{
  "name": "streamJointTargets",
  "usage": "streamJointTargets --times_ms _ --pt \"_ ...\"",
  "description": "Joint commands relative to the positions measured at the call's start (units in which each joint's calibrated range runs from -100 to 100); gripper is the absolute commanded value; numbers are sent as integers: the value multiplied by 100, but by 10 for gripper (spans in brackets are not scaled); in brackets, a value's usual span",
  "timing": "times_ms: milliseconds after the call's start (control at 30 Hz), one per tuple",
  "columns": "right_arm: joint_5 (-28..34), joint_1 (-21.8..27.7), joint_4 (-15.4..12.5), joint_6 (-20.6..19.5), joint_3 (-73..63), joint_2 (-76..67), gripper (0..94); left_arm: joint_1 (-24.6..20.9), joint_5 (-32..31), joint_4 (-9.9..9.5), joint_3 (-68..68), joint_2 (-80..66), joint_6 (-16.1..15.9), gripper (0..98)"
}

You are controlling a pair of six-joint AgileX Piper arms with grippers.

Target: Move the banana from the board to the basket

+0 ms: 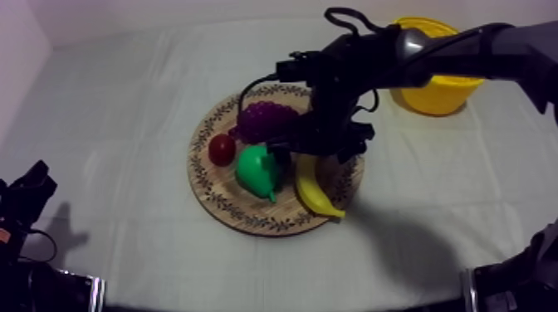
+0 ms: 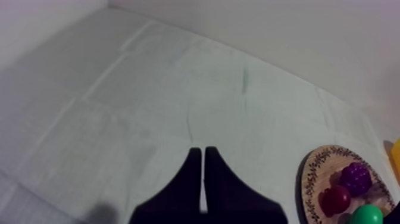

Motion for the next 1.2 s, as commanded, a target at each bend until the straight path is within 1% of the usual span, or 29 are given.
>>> streamJointTargets --times_ms 0,133,367,433,533,733,800,933,1167 --pt "9 12 12 31 -6 55 692 2 0 3 -1 -5 2 1" --pt "-23 8 20 59 -40 168 677 2 0 3 -1 -5 2 1" --pt "96 -60 1 159 -180 368 621 2 0 3 -1 -5 2 1" --pt "135 -81 2 170 -216 412 578 2 0 3 -1 -5 2 1" --pt "182 -102 9 178 -265 450 490 2 0 3 -1 -5 1 1" --pt "269 -124 24 188 -339 505 265 2 0 3 -1 -5 1 1" --pt "285 -126 29 188 -353 511 207 2 0 3 -1 -5 1 1" --pt "307 -127 37 199 -369 526 144 2 0 3 -1 -5 0 1" --pt "281 -128 158 144 -308 408 123 2 0 3 -1 -5 0 1"
